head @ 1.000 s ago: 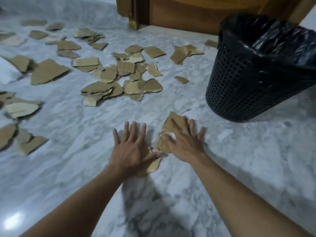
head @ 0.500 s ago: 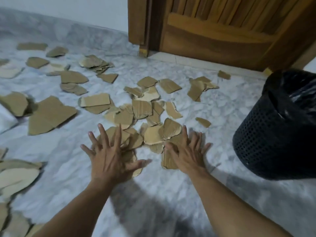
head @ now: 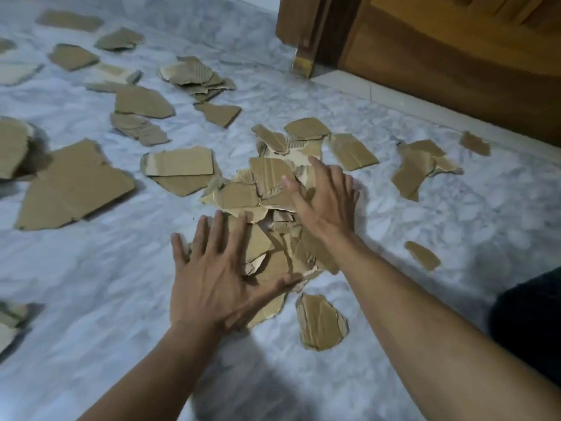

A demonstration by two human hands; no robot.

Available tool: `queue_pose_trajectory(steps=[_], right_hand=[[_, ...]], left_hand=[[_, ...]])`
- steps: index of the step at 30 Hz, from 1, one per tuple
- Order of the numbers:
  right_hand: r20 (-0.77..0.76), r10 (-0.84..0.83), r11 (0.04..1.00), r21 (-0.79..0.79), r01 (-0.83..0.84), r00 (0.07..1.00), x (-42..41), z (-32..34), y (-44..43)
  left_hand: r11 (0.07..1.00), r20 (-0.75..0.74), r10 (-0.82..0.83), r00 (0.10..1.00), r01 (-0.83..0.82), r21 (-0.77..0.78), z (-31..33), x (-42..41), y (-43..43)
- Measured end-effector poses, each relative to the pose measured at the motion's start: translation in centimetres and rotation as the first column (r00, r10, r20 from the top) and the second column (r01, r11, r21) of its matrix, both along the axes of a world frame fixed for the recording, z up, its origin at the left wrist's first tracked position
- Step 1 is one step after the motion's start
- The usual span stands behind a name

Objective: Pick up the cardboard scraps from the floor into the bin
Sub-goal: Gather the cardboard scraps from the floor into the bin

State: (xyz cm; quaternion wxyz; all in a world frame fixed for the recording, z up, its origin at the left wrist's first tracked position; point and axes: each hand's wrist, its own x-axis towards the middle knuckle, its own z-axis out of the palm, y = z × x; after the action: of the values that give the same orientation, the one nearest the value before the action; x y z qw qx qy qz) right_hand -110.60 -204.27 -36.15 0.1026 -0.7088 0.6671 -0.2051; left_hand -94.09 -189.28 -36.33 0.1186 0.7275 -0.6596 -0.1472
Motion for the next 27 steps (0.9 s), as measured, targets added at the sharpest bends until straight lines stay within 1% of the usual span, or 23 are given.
queue_pose_trajectory(steps=[1, 2, 4, 5, 7, 9, 12, 15, 16, 17, 18, 19, 20, 21, 22, 23, 24, 25, 26, 27], right_hand=[[0.009, -0.006, 1.0, -0.009, 0.006, 1.0, 0.4, 0.2, -1.5], [0.031, -0.032, 0.999, 0.019, 0.031, 0.999, 0.8, 0.5, -3.2], [0.099, -0.092, 0.981, 0.179, 0.073, 0.991, 1.3, 1.7, -6.7], [0.11, -0.079, 0.958, 0.283, 0.045, 0.991, 1.5, 2.2, -8.2], [0.061, 0.064, 0.88, 0.468, -0.085, 0.996, 1.7, 2.7, -9.9], [0.009, 0.19, 0.817, 0.553, -0.163, 0.982, 2.0, 2.7, -9.5], [0.003, 0.251, 0.801, 0.56, -0.21, 0.968, 2.0, 2.5, -6.5], [-0.051, 0.384, 0.788, 0.539, -0.298, 0.922, 1.2, 2.9, -3.3], [-0.055, 0.424, 0.782, 0.525, -0.335, 0.904, 0.9, 3.2, -2.8], [-0.025, 0.442, 0.785, 0.494, -0.373, 0.897, 0.6, 3.8, -2.4], [0.032, 0.431, 0.809, 0.428, -0.402, 0.902, 0.2, 4.4, -2.2], [0.102, 0.386, 0.859, 0.322, -0.397, 0.917, -0.2, 4.7, -2.3], [0.161, 0.299, 0.92, 0.211, -0.329, 0.94, -0.5, 4.9, -2.6], [0.193, 0.179, 0.966, 0.15, -0.21, 0.965, -0.9, 5.0, -3.3], [0.203, 0.056, 0.981, 0.17, -0.092, 0.977, -1.3, 5.1, -4.1], [0.179, -0.051, 0.961, 0.275, 0.0, 0.983, -1.5, 4.8, -4.9], [0.118, -0.1, 0.918, 0.395, 0.046, 0.988, -1.6, 4.3, -5.6], [0.049, -0.09, 0.872, 0.487, 0.055, 0.995, -1.5, 3.7, -6.0], [0.002, -0.047, 0.838, 0.544, 0.039, 0.999, -1.1, 3.1, -6.1], [-0.019, 0.009, 0.829, 0.56, 0.003, 1.0, -0.5, 2.7, -5.8]], left_hand=[[1.0, 0.009, 0.011, 1.0, -0.011, 0.007, -0.1, 0.1, -0.1], [1.0, 0.02, 0.023, 1.0, -0.024, 0.014, -0.1, 0.2, -0.2], [0.999, 0.032, 0.042, 0.999, -0.043, 0.023, -0.2, 0.0, -0.3], [0.998, 0.031, 0.054, 0.998, -0.055, 0.024, -0.2, 0.0, -0.3], [0.997, 0.018, 0.081, 0.997, -0.082, 0.015, -0.1, -0.1, -0.3], [0.993, -0.016, 0.117, 0.993, -0.117, 0.003, -0.1, -0.1, -0.2], [0.981, -0.105, 0.187, 0.977, -0.191, -0.028, 0.0, 0.1, 0.0], [0.976, -0.127, 0.202, 0.971, -0.21, -0.052, 0.1, 0.0, 0.1], [0.976, -0.127, 0.198, 0.972, -0.207, -0.065, 0.1, 0.0, 0.1], [0.977, -0.118, 0.193, 0.974, -0.202, -0.069, 0.1, 0.0, 0.0], [0.978, -0.103, 0.189, 0.977, -0.196, -0.065, 0.1, 0.0, 0.0], [0.979, -0.084, 0.188, 0.979, -0.193, -0.06, 0.0, 0.1, 0.0], [0.979, -0.065, 0.193, 0.979, -0.196, -0.053, -0.1, 0.2, 0.0], [0.978, -0.051, 0.203, 0.978, -0.206, -0.045, -0.2, 0.2, 0.0], [0.975, -0.041, 0.215, 0.976, -0.217, -0.039, -0.3, 0.2, 0.0], [0.972, -0.038, 0.228, 0.973, -0.23, -0.04, -0.3, 0.1, 0.0], [0.969, -0.04, 0.242, 0.969, -0.244, -0.046, -0.3, 0.0, 0.0], [0.966, -0.04, 0.254, 0.966, -0.256, -0.048, -0.3, -0.1, 0.0], [0.964, -0.036, 0.261, 0.965, -0.262, -0.042, -0.4, -0.1, 0.0], [0.963, -0.03, 0.266, 0.964, -0.266, -0.035, -0.6, -0.1, 0.0]])
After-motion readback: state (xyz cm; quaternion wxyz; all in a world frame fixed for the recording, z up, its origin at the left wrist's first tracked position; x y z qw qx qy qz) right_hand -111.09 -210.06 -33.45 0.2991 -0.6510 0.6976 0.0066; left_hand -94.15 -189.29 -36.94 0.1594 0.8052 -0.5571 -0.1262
